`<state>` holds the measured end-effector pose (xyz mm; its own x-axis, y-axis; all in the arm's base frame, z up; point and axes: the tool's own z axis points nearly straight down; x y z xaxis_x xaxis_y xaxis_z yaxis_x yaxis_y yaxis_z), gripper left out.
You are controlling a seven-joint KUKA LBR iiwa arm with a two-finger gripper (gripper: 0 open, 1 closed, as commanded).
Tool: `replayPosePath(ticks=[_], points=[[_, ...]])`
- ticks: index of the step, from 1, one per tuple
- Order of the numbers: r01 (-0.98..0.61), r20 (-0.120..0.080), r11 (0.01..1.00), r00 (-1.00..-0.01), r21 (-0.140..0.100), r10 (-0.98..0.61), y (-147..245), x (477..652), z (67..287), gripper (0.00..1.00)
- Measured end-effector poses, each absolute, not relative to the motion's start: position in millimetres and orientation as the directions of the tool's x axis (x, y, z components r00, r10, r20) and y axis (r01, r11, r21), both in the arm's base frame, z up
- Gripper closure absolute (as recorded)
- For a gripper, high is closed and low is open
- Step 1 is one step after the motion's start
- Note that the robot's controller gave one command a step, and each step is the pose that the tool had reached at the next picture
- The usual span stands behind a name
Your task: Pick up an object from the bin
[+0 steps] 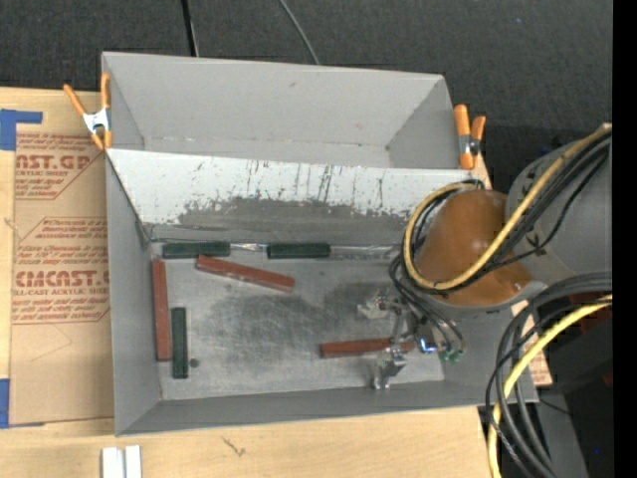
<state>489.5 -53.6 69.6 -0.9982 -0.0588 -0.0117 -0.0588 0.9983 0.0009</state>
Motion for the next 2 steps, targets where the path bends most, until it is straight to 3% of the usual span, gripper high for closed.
replayPosePath(ticks=[1,2], points=[[0.068,-0.003,0.998,-0.998,0.002,0.068,-56.0,481.3,74.2,1.0],[0.068,-0.003,0.998,-0.998,0.002,0.068,-56.0,481.4,74.2,1.0]])
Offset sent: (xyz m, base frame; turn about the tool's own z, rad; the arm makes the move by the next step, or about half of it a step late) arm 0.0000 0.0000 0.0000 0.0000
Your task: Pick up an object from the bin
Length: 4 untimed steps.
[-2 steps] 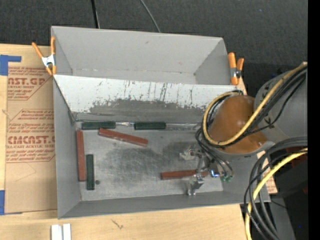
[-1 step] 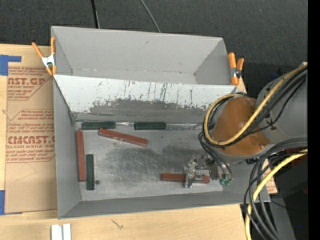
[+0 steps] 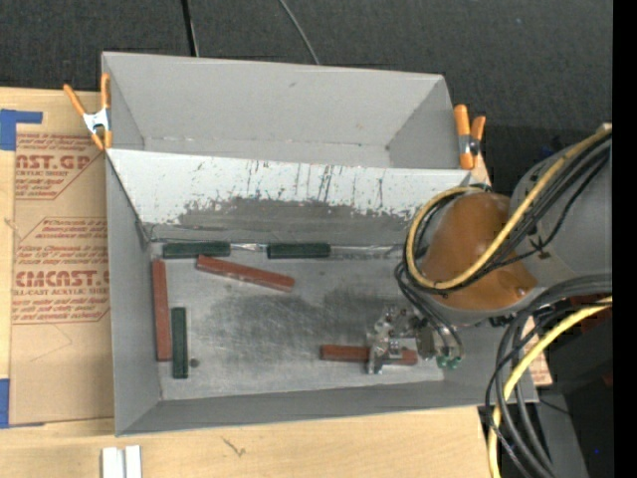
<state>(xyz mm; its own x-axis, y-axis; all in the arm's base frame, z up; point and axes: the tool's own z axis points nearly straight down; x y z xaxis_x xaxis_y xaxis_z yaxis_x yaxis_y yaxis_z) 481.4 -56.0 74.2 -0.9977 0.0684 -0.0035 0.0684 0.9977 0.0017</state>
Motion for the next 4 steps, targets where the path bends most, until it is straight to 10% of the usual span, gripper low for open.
replayPosePath(ticks=[4], points=[[0.068,0.001,0.998,-0.998,0.001,0.068,-56,479.9,106,1.0]])
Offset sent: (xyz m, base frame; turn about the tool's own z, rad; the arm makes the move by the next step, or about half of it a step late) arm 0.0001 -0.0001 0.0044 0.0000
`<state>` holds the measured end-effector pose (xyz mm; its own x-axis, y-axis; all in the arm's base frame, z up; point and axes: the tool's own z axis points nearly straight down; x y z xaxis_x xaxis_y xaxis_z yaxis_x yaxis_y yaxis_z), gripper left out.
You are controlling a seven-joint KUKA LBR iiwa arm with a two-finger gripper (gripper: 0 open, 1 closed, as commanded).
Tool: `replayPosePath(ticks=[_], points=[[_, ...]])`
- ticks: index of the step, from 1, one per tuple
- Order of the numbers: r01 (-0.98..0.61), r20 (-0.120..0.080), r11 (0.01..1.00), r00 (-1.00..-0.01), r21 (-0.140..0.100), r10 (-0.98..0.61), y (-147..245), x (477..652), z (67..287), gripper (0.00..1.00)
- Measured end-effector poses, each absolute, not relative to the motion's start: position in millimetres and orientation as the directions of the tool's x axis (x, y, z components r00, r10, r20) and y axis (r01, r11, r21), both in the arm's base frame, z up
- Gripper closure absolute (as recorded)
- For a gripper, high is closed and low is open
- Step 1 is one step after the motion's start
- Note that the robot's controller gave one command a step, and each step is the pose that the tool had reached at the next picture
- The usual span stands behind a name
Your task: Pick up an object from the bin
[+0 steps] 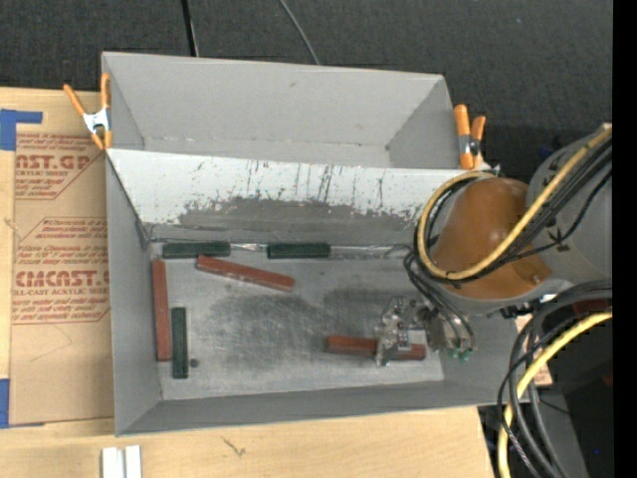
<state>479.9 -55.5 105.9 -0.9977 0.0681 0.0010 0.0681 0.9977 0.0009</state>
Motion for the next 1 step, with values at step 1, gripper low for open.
replayPosePath(ticks=[1], points=[[0.068,-0.001,0.998,-0.998,0.001,0.068,-55.6,480.4,115.8,1.0]])
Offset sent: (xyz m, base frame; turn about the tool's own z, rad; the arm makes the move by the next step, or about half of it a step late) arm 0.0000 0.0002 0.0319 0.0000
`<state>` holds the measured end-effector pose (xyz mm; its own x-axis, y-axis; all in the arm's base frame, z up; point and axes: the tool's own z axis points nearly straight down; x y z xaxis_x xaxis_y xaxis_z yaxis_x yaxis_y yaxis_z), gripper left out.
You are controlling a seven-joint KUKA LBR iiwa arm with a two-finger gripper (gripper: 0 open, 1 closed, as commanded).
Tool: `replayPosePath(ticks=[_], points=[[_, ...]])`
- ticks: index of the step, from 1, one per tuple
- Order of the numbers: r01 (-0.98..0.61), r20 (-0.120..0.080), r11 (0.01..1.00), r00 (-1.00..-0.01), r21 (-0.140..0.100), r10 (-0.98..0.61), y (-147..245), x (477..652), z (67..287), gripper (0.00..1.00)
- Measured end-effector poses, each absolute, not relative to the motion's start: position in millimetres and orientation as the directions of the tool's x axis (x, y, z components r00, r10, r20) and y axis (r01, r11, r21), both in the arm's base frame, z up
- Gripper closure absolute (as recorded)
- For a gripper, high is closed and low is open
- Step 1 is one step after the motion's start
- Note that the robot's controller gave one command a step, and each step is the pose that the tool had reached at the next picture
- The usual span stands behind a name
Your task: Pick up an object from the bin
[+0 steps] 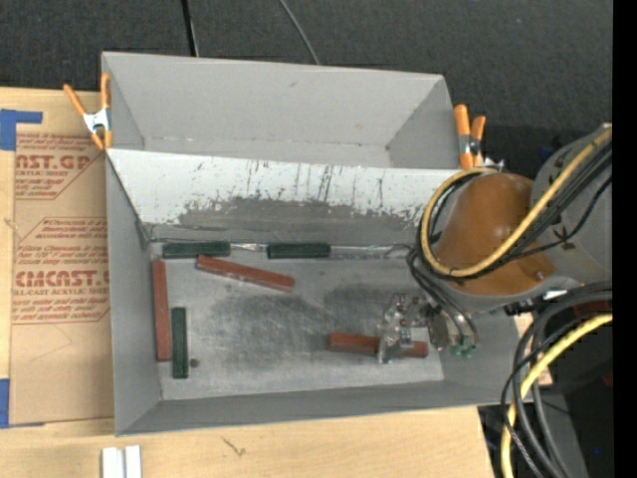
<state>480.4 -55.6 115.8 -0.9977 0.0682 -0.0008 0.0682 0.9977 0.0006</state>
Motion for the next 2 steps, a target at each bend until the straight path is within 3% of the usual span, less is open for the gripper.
replayPosePath(ticks=[2], points=[[0.068,0.005,0.998,-0.998,0.001,0.068,-55,478.9,138,1.0]])
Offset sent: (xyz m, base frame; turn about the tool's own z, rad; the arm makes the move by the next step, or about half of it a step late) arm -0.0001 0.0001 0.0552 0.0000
